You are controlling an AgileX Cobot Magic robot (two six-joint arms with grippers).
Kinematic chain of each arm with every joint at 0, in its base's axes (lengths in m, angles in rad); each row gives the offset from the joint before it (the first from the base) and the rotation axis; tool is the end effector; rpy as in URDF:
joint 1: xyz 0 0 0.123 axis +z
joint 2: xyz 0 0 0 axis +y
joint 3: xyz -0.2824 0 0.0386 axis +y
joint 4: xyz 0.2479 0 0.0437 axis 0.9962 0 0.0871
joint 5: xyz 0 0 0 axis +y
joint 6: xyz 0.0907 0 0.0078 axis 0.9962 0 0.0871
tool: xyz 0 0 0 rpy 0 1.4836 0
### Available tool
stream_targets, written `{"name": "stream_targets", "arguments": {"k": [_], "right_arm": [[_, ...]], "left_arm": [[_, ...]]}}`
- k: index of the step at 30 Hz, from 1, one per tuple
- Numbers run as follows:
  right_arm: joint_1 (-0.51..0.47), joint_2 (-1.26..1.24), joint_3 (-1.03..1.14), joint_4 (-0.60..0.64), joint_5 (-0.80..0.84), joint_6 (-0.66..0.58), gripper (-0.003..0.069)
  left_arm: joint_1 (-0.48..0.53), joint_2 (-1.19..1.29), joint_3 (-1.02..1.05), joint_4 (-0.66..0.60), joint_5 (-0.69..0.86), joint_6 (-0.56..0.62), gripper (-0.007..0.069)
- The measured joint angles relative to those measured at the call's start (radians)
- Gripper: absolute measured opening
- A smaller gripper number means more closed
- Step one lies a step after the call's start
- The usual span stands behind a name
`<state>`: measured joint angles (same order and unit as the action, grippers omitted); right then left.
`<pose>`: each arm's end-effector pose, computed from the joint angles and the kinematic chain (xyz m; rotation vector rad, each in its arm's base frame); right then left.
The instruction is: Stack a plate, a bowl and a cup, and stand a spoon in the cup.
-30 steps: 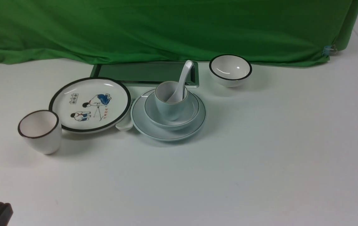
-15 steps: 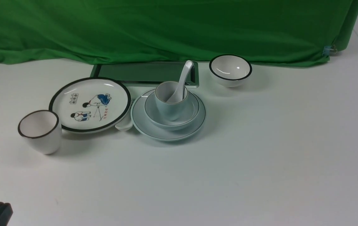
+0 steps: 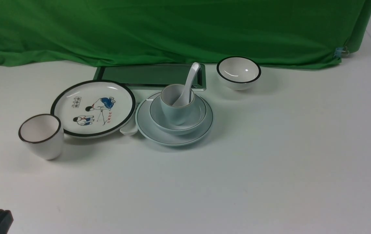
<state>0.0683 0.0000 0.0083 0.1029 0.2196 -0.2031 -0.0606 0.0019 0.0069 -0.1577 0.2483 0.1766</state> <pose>0.0557 0.0059 0.1905 -0.1626 1.7026 -0.0064 0.0553 -0.0069 0.1884 0.1015 1.7350 -0.0607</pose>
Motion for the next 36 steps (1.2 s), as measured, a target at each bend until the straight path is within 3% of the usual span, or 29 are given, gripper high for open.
{"name": "stream_targets", "arguments": {"k": [36], "right_arm": [[0.0,-0.001,0.0,0.0,0.002,0.0,0.0104]], "left_arm": [[0.0,0.0,0.0,0.0,-0.001,0.011,-0.0029]]}}
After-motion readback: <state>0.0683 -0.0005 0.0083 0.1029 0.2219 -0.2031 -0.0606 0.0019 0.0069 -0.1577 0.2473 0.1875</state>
